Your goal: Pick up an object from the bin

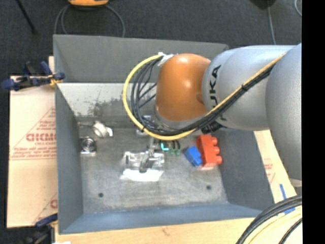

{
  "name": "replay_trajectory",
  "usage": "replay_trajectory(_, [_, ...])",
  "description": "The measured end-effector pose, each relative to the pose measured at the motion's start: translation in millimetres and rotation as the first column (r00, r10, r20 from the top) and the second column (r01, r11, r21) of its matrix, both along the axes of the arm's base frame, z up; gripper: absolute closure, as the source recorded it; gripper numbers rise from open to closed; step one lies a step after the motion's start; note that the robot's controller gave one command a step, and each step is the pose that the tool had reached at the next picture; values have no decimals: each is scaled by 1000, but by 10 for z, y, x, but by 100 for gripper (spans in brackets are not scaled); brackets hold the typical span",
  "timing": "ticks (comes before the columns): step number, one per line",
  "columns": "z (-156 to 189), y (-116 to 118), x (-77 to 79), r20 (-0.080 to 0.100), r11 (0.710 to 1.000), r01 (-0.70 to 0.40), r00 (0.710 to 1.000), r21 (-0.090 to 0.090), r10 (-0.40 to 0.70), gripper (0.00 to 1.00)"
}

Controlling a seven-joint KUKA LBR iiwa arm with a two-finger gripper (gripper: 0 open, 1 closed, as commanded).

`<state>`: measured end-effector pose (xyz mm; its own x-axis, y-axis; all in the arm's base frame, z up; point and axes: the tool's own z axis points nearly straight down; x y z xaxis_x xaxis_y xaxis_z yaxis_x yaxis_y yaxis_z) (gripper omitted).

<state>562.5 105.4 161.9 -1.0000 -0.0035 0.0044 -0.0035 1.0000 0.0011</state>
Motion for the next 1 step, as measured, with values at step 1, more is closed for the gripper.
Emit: replay_trajectory(1, [-779,-260,120,12,997,75,997,2,-75,0])
